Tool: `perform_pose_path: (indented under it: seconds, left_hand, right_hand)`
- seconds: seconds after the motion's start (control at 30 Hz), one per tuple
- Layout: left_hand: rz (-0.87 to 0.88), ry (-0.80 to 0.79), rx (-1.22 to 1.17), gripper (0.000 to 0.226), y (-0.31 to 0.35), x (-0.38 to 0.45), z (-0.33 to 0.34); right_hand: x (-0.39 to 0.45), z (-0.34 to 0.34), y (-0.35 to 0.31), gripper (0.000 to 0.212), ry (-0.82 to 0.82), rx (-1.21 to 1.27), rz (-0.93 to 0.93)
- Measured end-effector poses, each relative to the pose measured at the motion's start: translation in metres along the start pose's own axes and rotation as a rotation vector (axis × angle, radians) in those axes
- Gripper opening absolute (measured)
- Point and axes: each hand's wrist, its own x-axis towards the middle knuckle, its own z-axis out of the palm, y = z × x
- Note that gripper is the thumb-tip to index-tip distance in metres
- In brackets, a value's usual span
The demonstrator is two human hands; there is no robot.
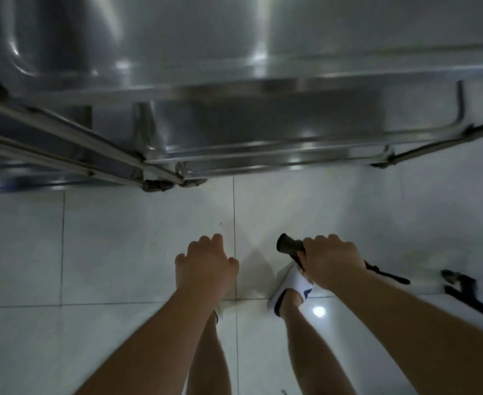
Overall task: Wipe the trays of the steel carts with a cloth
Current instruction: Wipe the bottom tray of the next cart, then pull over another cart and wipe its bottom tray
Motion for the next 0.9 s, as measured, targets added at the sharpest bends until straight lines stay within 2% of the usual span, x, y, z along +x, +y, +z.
perform_pose_path:
  seconds: [0.23, 0.33, 0.43, 0.53, 0.67, 0.9]
  left_hand:
    - [0.068, 0.066, -0.044, 0.051, 0.025, -0.098, -0.078]
    - [0.122, 0.116, -0.023, 0.048, 0.025, -0.132, -0.111]
    - [0.218, 0.161, 0.035, 0.046, 0.027, -0.165, -0.147]
    - [0.286, 0.221, 0.039, 0.048, 0.028, -0.188, -0.178]
    - [0.405, 0.318, 0.062, 0.049, 0.034, -0.223, -0.216]
    - [0.612, 0.382, 0.182, 0.048, 0.098, -0.279, -0.252]
  right_hand:
    - [-0.098, -0.098, 0.024, 0.023, 0.1, -0.089, -0.061]
    - [-0.135, -0.141, 0.02, 0.027, 0.179, -0.06, -0.038]
    - [-0.18, -0.169, 0.013, 0.022, 0.244, -0.015, 0.044]
    - [-0.213, -0.183, 0.004, 0.018, 0.279, 0.054, 0.123]
    - [-0.273, -0.197, 0.003, 0.021, 0.296, 0.261, 0.219]
    - [-0.357, -0.191, 0.047, 0.026, 0.377, 0.528, 0.449]
